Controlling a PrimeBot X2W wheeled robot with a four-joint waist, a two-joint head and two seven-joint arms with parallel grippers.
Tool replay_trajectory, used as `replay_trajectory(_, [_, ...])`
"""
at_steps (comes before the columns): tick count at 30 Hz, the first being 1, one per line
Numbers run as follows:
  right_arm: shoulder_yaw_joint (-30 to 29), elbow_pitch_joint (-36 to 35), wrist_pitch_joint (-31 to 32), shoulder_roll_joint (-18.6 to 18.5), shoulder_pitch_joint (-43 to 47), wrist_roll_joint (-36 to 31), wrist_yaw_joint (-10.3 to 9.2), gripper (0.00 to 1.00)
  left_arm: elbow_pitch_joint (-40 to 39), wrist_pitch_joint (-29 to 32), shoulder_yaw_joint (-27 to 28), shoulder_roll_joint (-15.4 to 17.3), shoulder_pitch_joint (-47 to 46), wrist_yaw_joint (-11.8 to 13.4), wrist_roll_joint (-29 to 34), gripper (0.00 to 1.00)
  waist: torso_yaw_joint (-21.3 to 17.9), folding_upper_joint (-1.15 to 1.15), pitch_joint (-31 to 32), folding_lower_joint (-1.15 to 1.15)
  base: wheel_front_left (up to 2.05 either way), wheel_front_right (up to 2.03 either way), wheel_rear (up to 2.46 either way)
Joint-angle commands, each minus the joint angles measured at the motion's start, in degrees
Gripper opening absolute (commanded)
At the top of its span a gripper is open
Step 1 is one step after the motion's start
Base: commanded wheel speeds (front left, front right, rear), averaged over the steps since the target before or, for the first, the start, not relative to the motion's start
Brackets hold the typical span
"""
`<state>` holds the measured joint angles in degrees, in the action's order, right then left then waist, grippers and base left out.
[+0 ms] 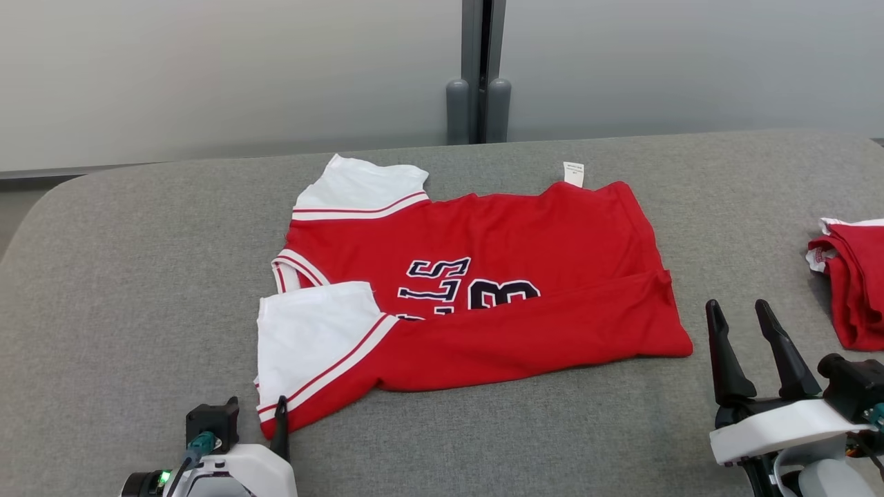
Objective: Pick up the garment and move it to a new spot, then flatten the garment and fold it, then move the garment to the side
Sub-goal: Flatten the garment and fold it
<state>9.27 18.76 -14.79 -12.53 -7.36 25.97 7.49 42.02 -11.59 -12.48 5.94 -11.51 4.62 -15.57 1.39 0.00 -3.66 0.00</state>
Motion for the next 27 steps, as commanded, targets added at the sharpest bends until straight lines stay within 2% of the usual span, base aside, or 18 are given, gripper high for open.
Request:
replay_trajectory(1, [0.0, 0.2, -0.1, -0.4, -0.8, 0.4, -0.01, 1.0, 1.4, 0.4, -0.4, 0.2, -1.4, -0.8, 0.1, 1.0, -0.6, 0.0, -0.4, 0.0, 0.0, 0.0, 0.0])
replay_trajectory(8, [0.0, 1.3, -0.2, -0.6, -1.4, 0.8, -0.01, 1.0, 8.1, 5.1, -2.5, -0.2, -3.1, -3.9, -0.7, 1.0, -1.9, 0.0, -1.0, 0.0, 0.0, 0.0, 0.0])
replay_trajectory(9, [0.0, 1.5, -0.2, -0.6, -1.5, 0.8, -0.01, 1.0, 9.0, 5.8, -2.8, -0.4, -3.1, -4.4, -0.8, 0.93, -2.0, 0.0, -1.0, 0.0, 0.0, 0.0, 0.0])
replay_trajectory(10, [-0.1, 1.7, -0.2, -0.6, -1.6, 0.9, -0.01, 1.0, 9.6, 6.3, -3.1, -0.5, -3.3, -4.9, -0.8, 0.36, -2.1, 0.0, -1.1, 0.0, 0.0, 0.0, 0.0])
replay_trajectory(11, [-0.2, 2.0, -0.2, -0.6, -1.7, 1.0, -0.01, 1.0, 9.8, 6.1, -3.3, -0.5, -3.5, -5.0, -0.8, 0.06, -2.1, 0.0, -1.2, 0.0, 0.0, 0.0, 0.0])
replay_trajectory(12, [-0.3, 2.2, -0.1, -0.6, -1.8, 1.0, -0.01, 1.0, 10.0, 5.4, -3.4, -0.5, -3.8, -5.0, -0.7, 0.0, -2.0, 0.0, -1.3, 0.0, 0.0, 0.0, 0.0])
replay_trajectory(19, [-1.7, 6.8, 2.7, -0.2, -2.9, 1.5, -0.01, 1.0, 7.6, -0.3, -2.9, 0.5, -6.9, -3.4, 0.0, 0.0, -0.3, 0.0, -1.9, 0.0, 0.0, 0.0, 0.0])
replay_trajectory(27, [-4.4, 17.1, 8.8, 1.4, -8.2, 6.7, -0.01, 1.0, 1.3, -3.1, -4.6, -0.4, -8.2, -3.9, 1.1, 0.0, 4.1, 0.0, -3.4, 0.0, 0.0, 0.0, 0.0])
